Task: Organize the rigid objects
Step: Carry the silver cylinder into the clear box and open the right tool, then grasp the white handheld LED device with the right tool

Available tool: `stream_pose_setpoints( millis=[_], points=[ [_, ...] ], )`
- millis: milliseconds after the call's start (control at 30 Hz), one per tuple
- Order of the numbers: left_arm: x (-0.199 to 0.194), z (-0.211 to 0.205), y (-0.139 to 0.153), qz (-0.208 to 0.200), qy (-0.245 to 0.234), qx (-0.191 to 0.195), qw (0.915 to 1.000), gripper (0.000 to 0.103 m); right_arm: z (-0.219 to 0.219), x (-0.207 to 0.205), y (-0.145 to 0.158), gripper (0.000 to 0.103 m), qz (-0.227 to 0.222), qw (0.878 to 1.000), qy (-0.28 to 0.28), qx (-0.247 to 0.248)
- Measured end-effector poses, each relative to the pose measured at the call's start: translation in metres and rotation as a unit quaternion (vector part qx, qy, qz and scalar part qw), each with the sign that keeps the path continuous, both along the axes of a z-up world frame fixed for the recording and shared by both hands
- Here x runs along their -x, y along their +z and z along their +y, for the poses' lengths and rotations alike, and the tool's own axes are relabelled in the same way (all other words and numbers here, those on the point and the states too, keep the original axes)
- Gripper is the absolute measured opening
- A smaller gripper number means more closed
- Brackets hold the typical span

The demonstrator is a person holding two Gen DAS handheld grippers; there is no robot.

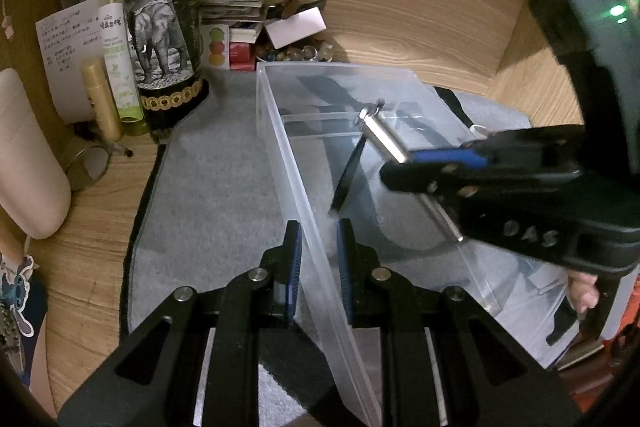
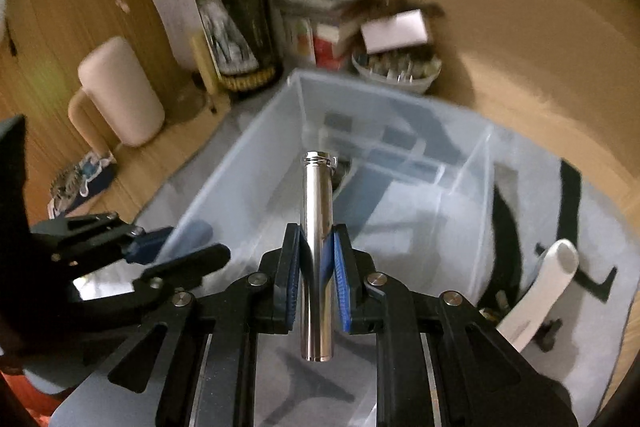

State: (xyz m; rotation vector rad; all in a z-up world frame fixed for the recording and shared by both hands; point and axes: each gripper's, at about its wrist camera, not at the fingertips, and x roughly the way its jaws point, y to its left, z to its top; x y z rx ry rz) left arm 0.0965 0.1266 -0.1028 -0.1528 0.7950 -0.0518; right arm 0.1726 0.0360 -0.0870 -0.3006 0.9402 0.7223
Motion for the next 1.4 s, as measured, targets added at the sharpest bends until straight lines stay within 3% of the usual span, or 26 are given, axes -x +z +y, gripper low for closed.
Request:
stream_pose_setpoints(
  millis=[333,633,733,1000,1167,1400],
  points=[
    [0.001,0.0,-0.001,-0.003,-0.005,0.0,1.0,0.018,0.014,0.001,-0.021,0.015,0.047,0.997,0.034,0.056],
    [0.0,0.001,0.0,-0.002,-0.005,0.001,1.0,0.018,0.011,0.002,-0.014,0.015,0.041,0.997,0.037,0.053],
    [0.0,0.001,0.0,-0.001,-0.005,0.001,1.0,0.018,0.005,0.005,-0.002,0.028,0.023,0.998,0.032,0.04],
    [-0.001,0.001,-0.001,0.003,-0.005,-0.001,1.0,0.018,-0.025,0.011,0.045,0.074,-0.08,0.997,-0.009,0.0],
    [-0.001,0.0,0.0,0.005,-0.004,-0.002,1.0,0.018,-0.061,0.003,0.076,0.08,-0.147,0.987,-0.068,-0.013],
    [-0.004,-0.001,-0.002,0.01,0.0,-0.006,0.9999,0.018,-0.115,-0.016,0.079,0.081,-0.147,0.979,-0.141,-0.008]
  ],
)
